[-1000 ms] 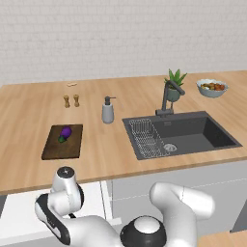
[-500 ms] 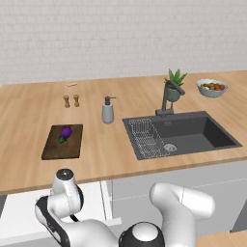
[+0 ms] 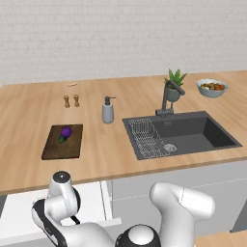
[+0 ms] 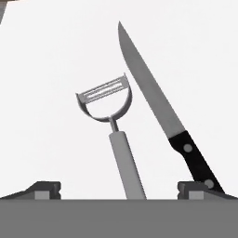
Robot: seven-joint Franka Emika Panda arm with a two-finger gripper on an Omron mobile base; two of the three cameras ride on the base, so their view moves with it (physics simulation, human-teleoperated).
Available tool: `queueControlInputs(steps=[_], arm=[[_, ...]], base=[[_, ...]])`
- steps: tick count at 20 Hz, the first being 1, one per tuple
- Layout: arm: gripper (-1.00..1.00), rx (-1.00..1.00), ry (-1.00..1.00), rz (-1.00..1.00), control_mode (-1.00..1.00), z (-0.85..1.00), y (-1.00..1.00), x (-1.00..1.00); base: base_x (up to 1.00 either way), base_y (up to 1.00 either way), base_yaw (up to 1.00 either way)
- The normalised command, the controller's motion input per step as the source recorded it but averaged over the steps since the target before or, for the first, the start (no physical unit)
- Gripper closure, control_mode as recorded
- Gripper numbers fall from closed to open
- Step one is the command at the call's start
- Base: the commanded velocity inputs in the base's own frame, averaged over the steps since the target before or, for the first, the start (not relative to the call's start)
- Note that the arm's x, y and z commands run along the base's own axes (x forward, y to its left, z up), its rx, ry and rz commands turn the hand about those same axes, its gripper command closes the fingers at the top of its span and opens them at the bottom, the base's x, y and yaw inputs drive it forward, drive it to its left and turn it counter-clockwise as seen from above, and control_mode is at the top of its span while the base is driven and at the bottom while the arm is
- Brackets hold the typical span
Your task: Place the appropriate cutting tool for cutting the eggplant skin on the cutting board.
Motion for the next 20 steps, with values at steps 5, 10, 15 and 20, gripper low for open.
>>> queueControlInputs(steps=[5,10,15,20], arm=[[-1.0,0.0,0.0,0.0,-1.0,-0.06,0.08,0.0],[-1.0,0.0,-0.01,0.0,-1.0,-0.17,-0.01,0.0],[-1.0,0.0,0.0,0.0,-1.0,-0.09,0.0,-0.02],[-1.0,0.0,-0.01,0.0,-1.0,-0.04,0.0,0.0]], base=[[0.0,0.0,0.0],[0.0,0.0,0.0],[0.0,0.0,0.0],[0.0,0.0,0.0]])
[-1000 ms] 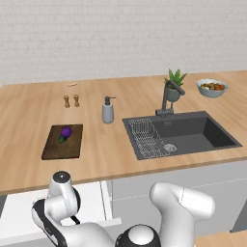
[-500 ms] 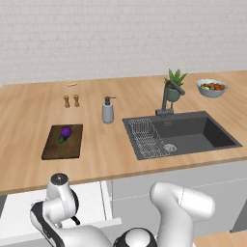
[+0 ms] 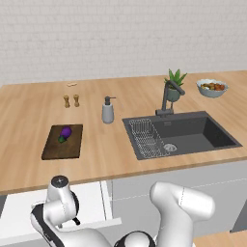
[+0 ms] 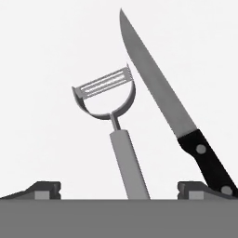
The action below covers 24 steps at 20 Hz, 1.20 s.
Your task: Place the appropriate cutting tool for cutting the eggplant skin on the cutting board.
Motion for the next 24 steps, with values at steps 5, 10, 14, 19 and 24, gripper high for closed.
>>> queueControlInputs(steps=[5,10,14,19,24], arm=[[-1.0,0.0,0.0,0.0,-1.0,-0.07,0.0,0.0],[-1.0,0.0,-0.01,0.0,-1.0,0.0,0.0,0.0],[-1.0,0.0,0.0,0.0,-1.0,-0.06,0.0,0.0],[-1.0,0.0,0.0,0.0,-1.0,-0.17,0.0,0.0],[-1.0,0.0,0.0,0.0,-1.0,-0.09,0.0,0.0]], base=[[0.0,0.0,0.0],[0.0,0.0,0.0],[0.0,0.0,0.0],[0.0,0.0,0.0],[0.0,0.0,0.0]])
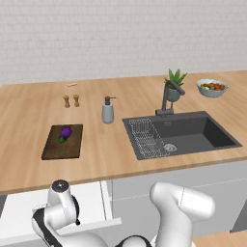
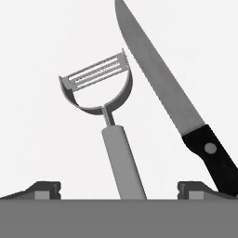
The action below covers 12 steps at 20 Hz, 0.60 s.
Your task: Place the appropriate cutting tool for cutting the eggplant skin on the cutting board.
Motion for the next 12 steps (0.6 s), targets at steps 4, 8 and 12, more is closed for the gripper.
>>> queueControlInputs(steps=[4,8,12], arm=[[-1.0,0.0,0.0,0.0,-1.0,0.0,-0.11,0.0],[-1.0,0.0,0.0,0.0,-1.0,-0.02,-0.02,0.0],[-1.0,0.0,0.0,0.0,-1.0,0.0,0.0,0.0]], base=[[0.0,0.0,0.0],[0.0,0.0,0.0],[0.0,0.0,0.0]])
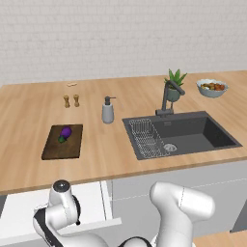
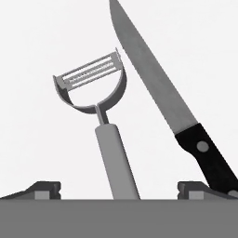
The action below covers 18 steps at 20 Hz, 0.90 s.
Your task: Place the appropriate cutting tool for cutting the eggplant skin on the cutting board.
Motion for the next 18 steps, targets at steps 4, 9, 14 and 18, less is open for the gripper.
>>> queueControlInputs(steps=[4,9,14,18], arm=[[-1.0,0.0,0.0,0.0,-1.0,-0.12,0.0,0.0],[-1.0,0.0,0.0,0.0,-1.0,-0.12,0.0,0.0],[-1.0,0.0,0.0,0.0,-1.0,0.0,0.0,0.0],[1.0,0.0,0.0,0.0,-1.0,0.0,0.0,0.0]], base=[[0.0,0.0,0.0],[0.0,0.0,0.0],[0.0,0.0,0.0],[0.0,0.0,0.0]])
